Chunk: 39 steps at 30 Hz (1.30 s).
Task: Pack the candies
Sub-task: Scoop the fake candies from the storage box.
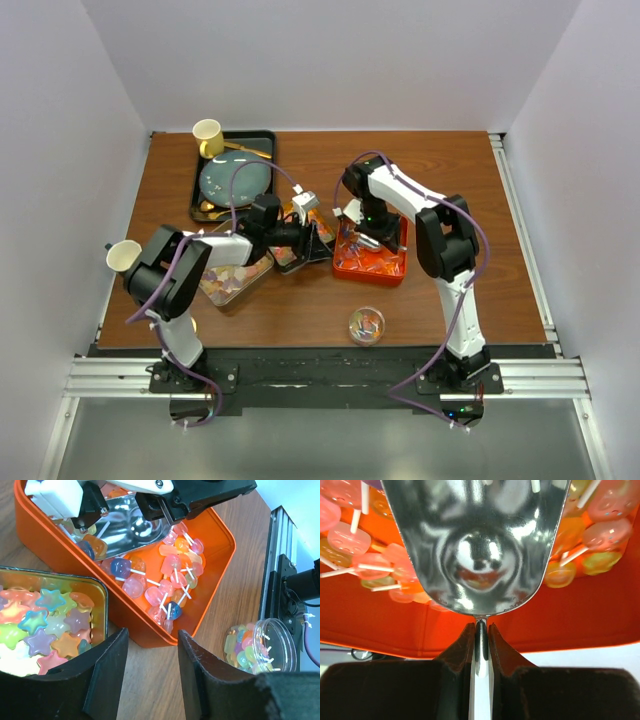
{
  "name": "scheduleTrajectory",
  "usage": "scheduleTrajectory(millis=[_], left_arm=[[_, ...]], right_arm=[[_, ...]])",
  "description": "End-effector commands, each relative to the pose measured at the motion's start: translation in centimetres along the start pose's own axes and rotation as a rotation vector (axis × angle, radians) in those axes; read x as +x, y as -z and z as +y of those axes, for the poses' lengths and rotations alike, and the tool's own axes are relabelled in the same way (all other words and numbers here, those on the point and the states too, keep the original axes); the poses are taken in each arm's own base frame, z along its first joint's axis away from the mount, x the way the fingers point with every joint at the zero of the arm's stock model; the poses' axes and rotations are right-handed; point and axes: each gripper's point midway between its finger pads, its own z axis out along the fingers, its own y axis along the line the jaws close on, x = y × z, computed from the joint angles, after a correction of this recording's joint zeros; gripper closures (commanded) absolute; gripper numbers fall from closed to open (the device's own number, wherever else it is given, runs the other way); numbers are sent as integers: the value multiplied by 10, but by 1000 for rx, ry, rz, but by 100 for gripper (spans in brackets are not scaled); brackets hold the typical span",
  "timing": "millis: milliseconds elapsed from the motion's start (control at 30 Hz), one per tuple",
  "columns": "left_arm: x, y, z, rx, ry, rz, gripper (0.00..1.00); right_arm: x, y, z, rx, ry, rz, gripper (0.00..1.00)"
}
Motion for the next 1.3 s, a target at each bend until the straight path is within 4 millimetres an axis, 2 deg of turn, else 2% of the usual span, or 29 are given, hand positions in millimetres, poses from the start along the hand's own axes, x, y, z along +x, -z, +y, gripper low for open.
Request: scheduleTrajectory(millis=[0, 100, 233, 367, 567, 733, 833, 1000, 1167, 1200, 1267], left_arm=[[47, 4, 30, -127, 105, 121, 51], [37, 10, 25, -122, 67, 111, 51], [26, 25, 26, -150, 46, 102, 51], [22, 44, 26, -177, 5, 89, 51], [21, 76, 51, -274, 13, 72, 51], [17, 82, 61, -313, -3, 85, 51], [5, 85, 65, -324, -16, 86, 50], [-2, 92, 67, -334, -44, 106, 50], [-15, 96, 65, -343, -72, 83, 50], [-15, 96, 65, -343, -74, 82, 50], [-18, 97, 65, -345, -86, 78, 50]], right_arm=[[-16, 2, 16, -101, 12, -41, 100], [-31, 3, 15, -118, 28, -80, 100], [-50, 20, 11, -118, 52, -160, 100], [-56, 22, 15, -135, 54, -206, 100], [-57, 22, 9, -77, 83, -230, 100], [-73, 14, 0, -34, 82, -279, 100], [-85, 11, 0, -39, 56, -321, 100], [-107, 28, 14, -136, 5, -460, 100], [-107, 18, 27, -196, -53, -464, 100], [-106, 9, 32, -209, -58, -464, 100], [-105, 13, 35, -207, -55, -505, 100]])
